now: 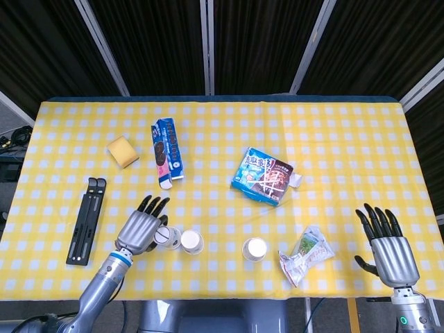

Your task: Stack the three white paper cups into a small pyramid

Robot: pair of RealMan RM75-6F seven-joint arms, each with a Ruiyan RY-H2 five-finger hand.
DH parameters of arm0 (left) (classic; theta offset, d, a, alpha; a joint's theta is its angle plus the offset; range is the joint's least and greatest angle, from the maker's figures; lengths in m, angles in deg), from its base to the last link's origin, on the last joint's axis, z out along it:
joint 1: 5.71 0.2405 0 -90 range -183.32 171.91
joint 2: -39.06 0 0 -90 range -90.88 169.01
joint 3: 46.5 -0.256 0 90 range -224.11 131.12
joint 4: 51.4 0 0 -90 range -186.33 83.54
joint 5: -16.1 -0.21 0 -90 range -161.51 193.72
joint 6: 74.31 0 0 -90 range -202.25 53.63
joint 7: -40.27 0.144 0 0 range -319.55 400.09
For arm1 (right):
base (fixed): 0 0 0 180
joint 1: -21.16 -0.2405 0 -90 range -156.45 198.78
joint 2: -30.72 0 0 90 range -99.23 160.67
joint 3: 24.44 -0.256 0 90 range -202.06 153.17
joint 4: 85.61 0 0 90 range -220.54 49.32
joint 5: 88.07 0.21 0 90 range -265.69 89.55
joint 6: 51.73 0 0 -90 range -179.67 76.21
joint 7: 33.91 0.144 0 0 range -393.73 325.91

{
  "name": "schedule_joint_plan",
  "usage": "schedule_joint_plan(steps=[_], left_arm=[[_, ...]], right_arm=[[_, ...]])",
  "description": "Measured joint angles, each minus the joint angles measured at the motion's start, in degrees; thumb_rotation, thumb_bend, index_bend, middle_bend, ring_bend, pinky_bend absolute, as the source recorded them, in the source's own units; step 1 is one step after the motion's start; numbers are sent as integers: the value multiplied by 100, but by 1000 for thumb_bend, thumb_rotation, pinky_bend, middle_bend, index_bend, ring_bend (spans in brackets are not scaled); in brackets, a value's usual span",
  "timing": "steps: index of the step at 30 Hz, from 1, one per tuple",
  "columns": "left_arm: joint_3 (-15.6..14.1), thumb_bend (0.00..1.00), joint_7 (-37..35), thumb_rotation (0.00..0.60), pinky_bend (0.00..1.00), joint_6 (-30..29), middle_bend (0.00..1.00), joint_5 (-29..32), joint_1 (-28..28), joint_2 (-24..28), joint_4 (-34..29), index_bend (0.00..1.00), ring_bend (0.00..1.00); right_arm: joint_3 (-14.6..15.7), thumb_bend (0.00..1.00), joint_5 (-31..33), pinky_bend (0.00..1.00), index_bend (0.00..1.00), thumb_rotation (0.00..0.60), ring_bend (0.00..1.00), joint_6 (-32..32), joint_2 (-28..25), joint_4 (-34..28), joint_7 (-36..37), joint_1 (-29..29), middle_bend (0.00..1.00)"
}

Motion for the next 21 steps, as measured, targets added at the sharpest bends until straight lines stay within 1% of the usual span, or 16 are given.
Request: schedule_joint_plan(steps=[4,8,10,11,15,17,21], left_arm=[[-88,270,10,600,0,-46,0,24,-78,-108,8,428,0],[-137,265,-30,600,0,-87,0,39,-119,-100,-9,407,0],[-156,259,-42,600,0,-127,0,41,-128,-79,-13,361,0],[-165,251,-53,600,0,-141,0,42,-130,-68,-18,310,0],[-231,228,-112,600,0,-156,0,44,-136,44,-88,53,0],[-272,225,-157,600,0,-181,0,-5,-137,117,-124,5,0],[-338,224,-313,600,0,-253,0,-138,-105,264,-196,0,0]], right_arm=[[0,34,-3,0,20,600,0,-11,-10,-9,13,4,0],[-5,34,13,0,20,600,0,-9,-18,-12,25,7,0],[-6,34,21,0,20,600,0,-1,-20,-14,27,6,0],[-5,34,24,0,20,600,0,4,-20,-15,26,5,0],[-2,34,32,0,20,600,0,26,-17,-22,1,-1,0],[-2,34,37,0,20,600,0,28,-16,-25,-3,-1,0],[-5,34,59,0,20,600,0,40,-13,-27,-12,0,0]])
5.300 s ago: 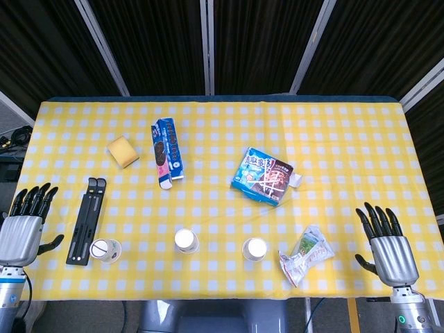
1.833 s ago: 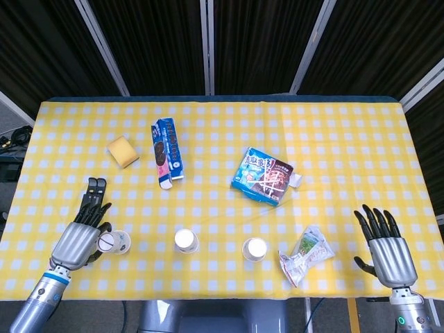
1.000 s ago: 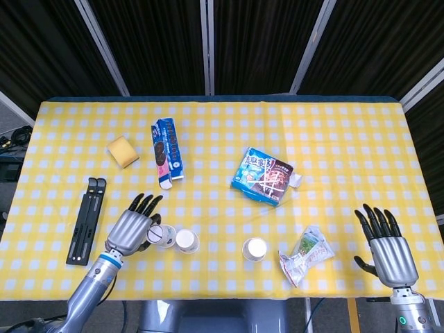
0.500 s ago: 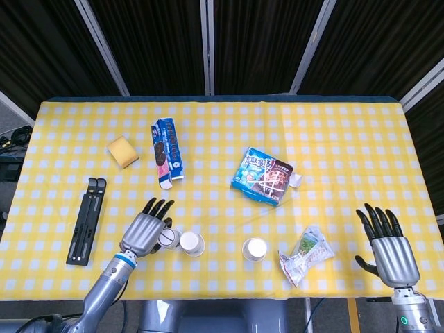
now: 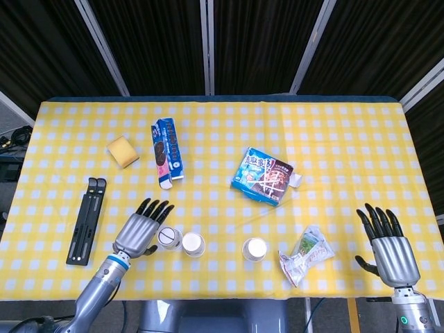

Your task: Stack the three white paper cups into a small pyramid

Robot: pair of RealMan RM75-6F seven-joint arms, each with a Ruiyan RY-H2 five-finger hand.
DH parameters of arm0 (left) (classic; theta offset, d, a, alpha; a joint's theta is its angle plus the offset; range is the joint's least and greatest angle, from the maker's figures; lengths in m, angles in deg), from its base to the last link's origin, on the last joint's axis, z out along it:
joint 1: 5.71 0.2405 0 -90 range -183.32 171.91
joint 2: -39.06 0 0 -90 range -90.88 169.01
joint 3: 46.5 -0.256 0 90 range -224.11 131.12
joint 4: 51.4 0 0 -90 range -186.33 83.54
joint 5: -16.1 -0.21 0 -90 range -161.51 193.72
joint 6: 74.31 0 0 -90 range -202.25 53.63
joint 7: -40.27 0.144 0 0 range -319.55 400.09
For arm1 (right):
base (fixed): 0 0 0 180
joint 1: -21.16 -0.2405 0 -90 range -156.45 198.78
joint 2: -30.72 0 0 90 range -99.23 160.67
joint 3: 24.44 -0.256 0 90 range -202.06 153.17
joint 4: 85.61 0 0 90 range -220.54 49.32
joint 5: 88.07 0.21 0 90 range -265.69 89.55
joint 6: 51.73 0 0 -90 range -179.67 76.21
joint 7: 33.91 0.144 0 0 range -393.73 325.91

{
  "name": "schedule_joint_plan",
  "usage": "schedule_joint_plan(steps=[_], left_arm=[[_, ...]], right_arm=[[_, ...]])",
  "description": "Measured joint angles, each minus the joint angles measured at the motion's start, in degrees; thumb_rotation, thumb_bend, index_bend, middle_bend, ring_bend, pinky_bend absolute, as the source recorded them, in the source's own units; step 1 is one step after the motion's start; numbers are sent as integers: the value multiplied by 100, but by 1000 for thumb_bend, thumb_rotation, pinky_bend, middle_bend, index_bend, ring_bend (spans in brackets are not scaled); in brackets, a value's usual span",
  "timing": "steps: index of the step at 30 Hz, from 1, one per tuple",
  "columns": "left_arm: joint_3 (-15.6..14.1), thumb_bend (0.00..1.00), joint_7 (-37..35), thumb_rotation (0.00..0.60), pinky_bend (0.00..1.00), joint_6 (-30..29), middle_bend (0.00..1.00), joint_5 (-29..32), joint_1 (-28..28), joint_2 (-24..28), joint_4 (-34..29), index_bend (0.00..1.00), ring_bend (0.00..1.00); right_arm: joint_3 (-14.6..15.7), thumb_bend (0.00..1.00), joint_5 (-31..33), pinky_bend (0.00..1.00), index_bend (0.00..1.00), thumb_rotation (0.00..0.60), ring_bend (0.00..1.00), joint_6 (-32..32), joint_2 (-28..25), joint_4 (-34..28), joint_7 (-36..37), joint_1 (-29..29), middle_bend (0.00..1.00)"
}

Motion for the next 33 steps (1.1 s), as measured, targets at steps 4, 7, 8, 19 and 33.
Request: schedule_joint_plan(steps=[4,7,8,19,33], left_arm=[[-92,225,-246,600,0,-145,0,-234,105,232,-84,0,0],[-189,224,-416,600,0,-301,0,-427,225,430,-124,0,0],[-229,224,-472,600,0,-367,0,-495,275,497,-130,0,0],[-894,225,-1883,600,0,-1539,0,-1942,1194,1416,299,0,0],[-915,225,-2510,600,0,-1986,0,-2619,1682,1788,573,0,0]], right_arm=[[7,34,-7,0,20,600,0,11,6,0,-16,-4,0],[10,34,-13,0,20,600,0,11,12,1,-30,-5,0],[10,34,-10,0,20,600,0,13,16,2,-40,-5,0],[-6,34,-47,0,21,600,0,98,79,-157,-102,-87,0],[-282,92,-329,0,119,600,0,1646,542,-697,160,-1393,0]])
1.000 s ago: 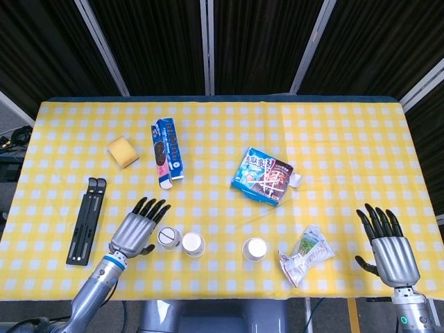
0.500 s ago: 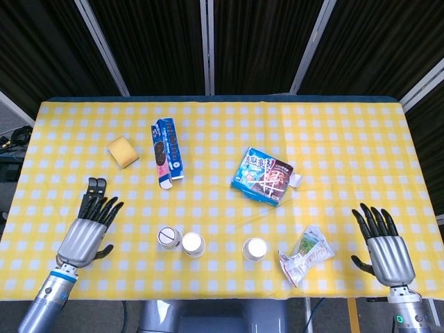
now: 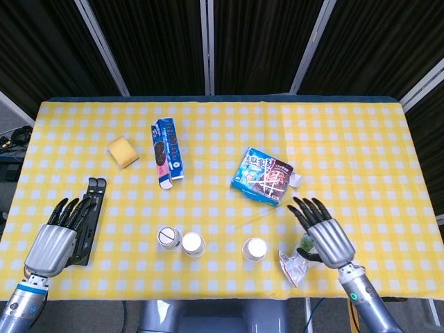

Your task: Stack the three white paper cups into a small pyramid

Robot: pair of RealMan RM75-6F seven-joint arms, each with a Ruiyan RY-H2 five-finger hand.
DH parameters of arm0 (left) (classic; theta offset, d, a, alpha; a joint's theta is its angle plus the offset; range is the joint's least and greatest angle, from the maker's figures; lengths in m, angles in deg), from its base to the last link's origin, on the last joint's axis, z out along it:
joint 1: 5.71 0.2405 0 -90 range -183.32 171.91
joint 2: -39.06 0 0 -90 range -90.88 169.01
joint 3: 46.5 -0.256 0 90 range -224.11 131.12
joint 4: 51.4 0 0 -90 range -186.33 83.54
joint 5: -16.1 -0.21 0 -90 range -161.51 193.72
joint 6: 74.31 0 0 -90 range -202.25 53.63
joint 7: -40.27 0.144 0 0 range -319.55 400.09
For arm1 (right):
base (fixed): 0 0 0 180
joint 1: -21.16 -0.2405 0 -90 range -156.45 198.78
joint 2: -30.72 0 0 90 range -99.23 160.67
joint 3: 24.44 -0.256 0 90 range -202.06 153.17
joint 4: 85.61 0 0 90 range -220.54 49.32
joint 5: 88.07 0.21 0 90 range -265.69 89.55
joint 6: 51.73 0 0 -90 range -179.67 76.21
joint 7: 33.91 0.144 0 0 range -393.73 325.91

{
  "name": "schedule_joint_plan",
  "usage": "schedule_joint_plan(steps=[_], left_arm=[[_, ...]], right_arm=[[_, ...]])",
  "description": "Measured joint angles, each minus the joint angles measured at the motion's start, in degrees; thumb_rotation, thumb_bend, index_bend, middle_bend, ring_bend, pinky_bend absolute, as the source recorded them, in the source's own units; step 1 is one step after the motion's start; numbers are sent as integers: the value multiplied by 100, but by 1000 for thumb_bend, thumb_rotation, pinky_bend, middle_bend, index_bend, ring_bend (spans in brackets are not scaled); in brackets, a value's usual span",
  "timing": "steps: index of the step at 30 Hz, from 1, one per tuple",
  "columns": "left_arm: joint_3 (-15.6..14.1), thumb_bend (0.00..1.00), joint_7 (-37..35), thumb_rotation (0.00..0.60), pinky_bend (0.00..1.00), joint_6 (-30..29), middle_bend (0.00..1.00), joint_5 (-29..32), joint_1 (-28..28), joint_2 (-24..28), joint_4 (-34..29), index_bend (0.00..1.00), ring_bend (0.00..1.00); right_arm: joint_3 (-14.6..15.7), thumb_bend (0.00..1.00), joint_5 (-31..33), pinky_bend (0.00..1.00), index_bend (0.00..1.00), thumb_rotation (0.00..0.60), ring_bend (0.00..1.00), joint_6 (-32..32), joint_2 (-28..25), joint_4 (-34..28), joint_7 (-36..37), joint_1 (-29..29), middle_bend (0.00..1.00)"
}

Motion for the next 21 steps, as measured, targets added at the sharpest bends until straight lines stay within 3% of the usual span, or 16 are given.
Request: schedule_joint_plan(steps=[10,21], left_arm=[[140,224,21,600,0,209,0,29,44,2,5,0,0],[236,224,58,600,0,411,0,58,53,-12,25,0,0]], right_arm=[[-402,144,730,0,119,600,0,1517,486,-17,463,-1153,0],[-428,165,1383,0,147,600,0,1979,676,-452,-219,-1562,0]])
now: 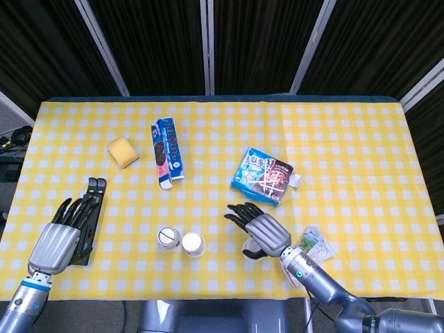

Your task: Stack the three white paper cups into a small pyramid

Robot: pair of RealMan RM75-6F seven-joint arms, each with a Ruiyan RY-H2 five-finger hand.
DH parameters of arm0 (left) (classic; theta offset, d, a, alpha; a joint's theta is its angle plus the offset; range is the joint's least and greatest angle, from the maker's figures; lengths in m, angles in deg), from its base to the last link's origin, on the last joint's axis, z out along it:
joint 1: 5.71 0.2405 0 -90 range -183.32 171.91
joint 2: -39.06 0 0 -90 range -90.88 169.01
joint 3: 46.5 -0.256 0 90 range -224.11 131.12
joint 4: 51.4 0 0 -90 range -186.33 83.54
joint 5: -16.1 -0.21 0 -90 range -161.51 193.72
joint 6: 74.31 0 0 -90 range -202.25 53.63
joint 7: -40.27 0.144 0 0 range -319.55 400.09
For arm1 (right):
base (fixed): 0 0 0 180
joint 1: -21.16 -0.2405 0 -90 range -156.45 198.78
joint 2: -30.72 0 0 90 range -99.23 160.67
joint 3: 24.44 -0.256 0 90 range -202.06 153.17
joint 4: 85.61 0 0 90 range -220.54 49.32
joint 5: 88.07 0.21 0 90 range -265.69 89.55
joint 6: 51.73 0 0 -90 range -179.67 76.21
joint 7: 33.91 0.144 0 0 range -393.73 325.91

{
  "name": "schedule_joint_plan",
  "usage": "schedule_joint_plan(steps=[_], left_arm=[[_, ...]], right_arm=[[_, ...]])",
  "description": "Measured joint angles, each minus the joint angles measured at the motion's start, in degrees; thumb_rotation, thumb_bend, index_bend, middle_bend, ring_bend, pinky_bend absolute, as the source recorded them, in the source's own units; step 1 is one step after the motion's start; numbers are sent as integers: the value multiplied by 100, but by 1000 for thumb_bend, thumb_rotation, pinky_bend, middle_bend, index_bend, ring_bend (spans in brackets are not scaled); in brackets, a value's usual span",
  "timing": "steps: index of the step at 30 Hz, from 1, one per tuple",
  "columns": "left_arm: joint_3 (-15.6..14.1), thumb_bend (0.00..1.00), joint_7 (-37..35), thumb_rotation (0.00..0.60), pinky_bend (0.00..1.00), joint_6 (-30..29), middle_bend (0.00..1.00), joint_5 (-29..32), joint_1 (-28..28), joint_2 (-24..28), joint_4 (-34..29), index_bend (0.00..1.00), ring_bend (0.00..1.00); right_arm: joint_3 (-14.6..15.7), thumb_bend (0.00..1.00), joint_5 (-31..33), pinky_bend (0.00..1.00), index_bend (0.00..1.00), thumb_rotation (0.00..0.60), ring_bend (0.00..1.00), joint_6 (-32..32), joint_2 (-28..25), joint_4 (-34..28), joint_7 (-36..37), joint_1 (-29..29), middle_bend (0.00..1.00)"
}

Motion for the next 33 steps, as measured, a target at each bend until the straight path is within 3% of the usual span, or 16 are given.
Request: schedule_joint_plan(steps=[17,33], left_arm=[[99,224,103,600,0,151,0,23,36,-20,-35,0,0],[154,224,265,600,0,268,0,41,65,-68,-43,0,0]], right_arm=[[217,164,693,0,244,600,0,-337,-583,-821,-983,0,0],[572,166,1819,0,207,600,0,-452,-667,-1106,-2043,-133,0]])
